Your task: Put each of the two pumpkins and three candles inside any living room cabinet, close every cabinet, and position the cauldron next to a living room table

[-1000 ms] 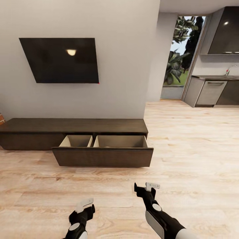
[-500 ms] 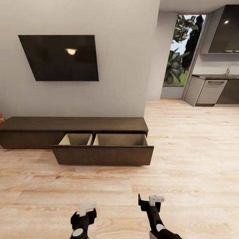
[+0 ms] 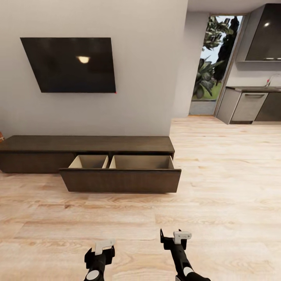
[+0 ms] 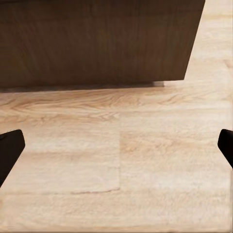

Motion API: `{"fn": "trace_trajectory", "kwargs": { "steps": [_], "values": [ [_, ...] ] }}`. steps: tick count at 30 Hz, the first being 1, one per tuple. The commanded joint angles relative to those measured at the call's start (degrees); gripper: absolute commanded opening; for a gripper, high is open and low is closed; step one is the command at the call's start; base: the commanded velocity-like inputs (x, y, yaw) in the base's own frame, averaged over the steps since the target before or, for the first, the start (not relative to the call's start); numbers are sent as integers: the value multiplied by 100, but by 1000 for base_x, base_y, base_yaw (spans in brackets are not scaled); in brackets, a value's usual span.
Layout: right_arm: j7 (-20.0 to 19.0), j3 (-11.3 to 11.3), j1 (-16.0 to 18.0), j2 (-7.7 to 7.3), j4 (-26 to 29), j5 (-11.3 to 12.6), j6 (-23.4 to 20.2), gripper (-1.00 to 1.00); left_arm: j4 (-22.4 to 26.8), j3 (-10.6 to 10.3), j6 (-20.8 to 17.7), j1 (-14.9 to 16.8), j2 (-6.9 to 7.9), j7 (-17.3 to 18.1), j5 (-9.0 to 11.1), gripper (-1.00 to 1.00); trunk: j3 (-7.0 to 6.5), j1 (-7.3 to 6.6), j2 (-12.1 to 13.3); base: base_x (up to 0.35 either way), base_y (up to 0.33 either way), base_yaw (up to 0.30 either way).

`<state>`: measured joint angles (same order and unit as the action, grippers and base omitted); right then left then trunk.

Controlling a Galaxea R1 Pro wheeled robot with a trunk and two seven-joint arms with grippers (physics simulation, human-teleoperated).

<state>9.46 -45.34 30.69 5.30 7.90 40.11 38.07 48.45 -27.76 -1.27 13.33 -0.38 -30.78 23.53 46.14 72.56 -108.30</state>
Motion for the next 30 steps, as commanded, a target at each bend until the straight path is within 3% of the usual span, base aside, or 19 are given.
{"fn": "trace_trajectory", "kwargs": {
  "steps": [1, 8, 12, 17, 25, 30],
  "values": [
    [49, -49, 2, 3, -21, 5, 12, 100, 7, -55, -13, 4, 1, -42, 31, 100, 23, 22, -44, 0, 0, 0],
    [47, -48, 3, 6, -58, -5, 38, 100, 289, -130, -66, 182, -118, -40, -26, 100, 149, 176, -325, 0, 0, 0],
    [47, -46, 1, 6, -60, -6, 211, 100, 214, -133, -35, 228, -152, -25, -131, 100, 221, 264, -485, 0, 0, 0],
    [47, -45, 5, 6, -60, -5, 330, 100, 173, -133, -23, 239, -160, -12, -260, 100, 311, 373, -686, 0, 0, 0],
    [47, -45, 6, 6, -60, -4, 349, 100, 182, -128, -22, 240, -158, -7, -283, 100, 454, 549, -1007, 0, 0, 0],
    [47, -47, 6, 6, -53, -8, 350, 100, 480, -119, -90, 434, -158, -8, -272, 100, 544, 659, -1207, 0, 0, 0]
  ]
}}
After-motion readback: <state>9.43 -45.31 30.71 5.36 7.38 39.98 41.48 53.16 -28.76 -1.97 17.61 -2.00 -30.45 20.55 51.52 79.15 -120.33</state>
